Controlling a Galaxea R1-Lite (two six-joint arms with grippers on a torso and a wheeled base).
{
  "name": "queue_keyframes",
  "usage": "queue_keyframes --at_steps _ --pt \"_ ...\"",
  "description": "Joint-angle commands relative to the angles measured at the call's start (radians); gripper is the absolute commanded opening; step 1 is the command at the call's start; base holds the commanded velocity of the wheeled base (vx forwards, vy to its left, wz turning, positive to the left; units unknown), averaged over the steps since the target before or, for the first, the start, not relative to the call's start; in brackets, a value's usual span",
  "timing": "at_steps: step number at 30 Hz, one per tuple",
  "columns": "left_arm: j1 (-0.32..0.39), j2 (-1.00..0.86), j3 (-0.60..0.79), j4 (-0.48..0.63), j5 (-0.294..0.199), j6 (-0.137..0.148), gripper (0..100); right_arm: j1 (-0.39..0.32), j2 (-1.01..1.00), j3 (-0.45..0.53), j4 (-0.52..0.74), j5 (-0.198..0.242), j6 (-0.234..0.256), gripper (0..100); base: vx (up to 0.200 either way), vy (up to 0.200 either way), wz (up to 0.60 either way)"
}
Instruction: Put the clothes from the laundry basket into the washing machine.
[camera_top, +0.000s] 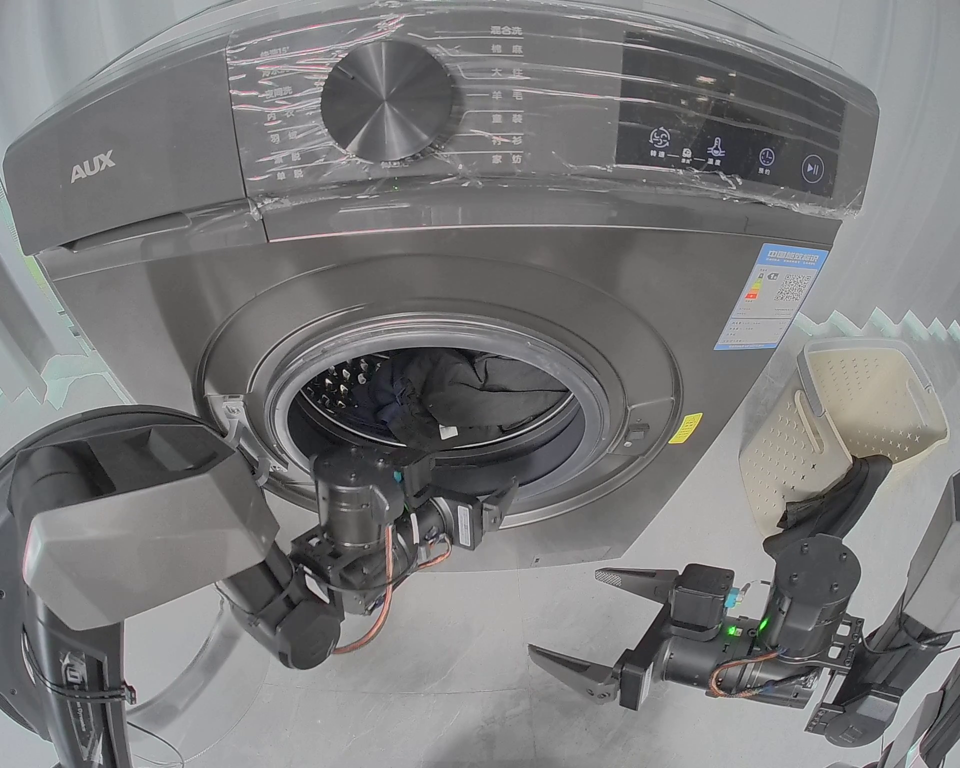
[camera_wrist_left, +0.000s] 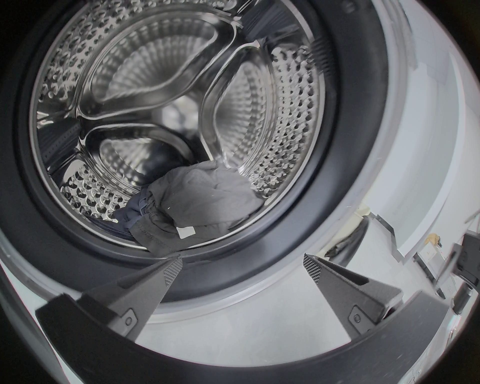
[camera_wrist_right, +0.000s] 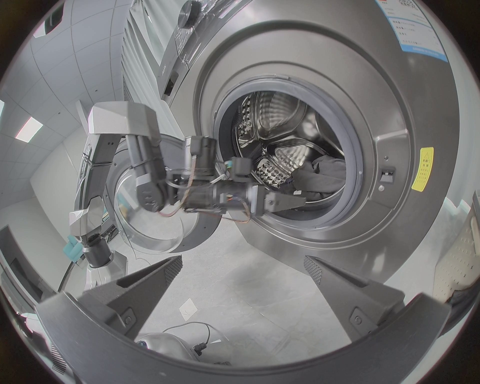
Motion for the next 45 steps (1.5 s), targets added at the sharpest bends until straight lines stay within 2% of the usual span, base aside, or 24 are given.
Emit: queue_keyframes --at_steps 1,4,6,9,12,15,18,27,35,41,45 --pt "-0.082 -0.163 0.255 -0.176 0.002 0.004 100 -0.009 -0.103 0.007 0.000 -0.005 0.000 100 0.000 0.000 0.00" --pt "-0.124 -0.249 0.410 -0.237 -0.006 -0.003 100 -0.009 -0.134 0.004 0.000 -0.016 0.002 100 0.000 0.000 0.00" --pt "-0.153 -0.289 0.488 -0.263 0.003 -0.006 100 -0.010 -0.146 0.004 0.000 -0.039 0.005 100 0.000 0.000 0.00" --pt "-0.157 -0.367 0.562 -0.273 0.005 -0.003 100 -0.012 -0.174 0.011 0.006 -0.065 0.013 100 0.000 0.000 0.00" --pt "-0.153 -0.462 0.603 -0.269 0.014 -0.014 100 -0.026 -0.214 0.021 0.009 -0.092 0.036 100 0.000 0.000 0.00" --pt "-0.143 -0.525 0.646 -0.269 0.048 -0.016 100 -0.049 -0.249 0.021 0.014 -0.132 0.051 100 0.000 0.000 0.00" --pt "-0.143 -0.571 0.677 -0.268 0.085 -0.014 100 -0.073 -0.281 0.025 0.018 -0.152 0.063 100 0.000 0.000 0.00" --pt "-0.142 -0.669 0.727 -0.266 0.129 -0.005 100 -0.150 -0.355 0.102 0.020 -0.160 0.060 100 0.000 0.000 0.00" --pt "-0.061 -0.737 0.775 -0.266 0.128 0.021 100 -0.260 -0.451 0.155 0.046 -0.148 0.013 100 -0.150 0.000 0.00" --pt "-0.059 -0.786 0.819 -0.266 0.126 0.029 100 -0.268 -0.508 0.202 0.072 -0.151 0.011 100 -0.200 0.000 0.00" --pt "-0.050 -0.843 0.826 -0.257 0.128 0.040 100 -0.277 -0.579 0.214 0.136 -0.180 0.013 100 -0.200 0.000 0.00"
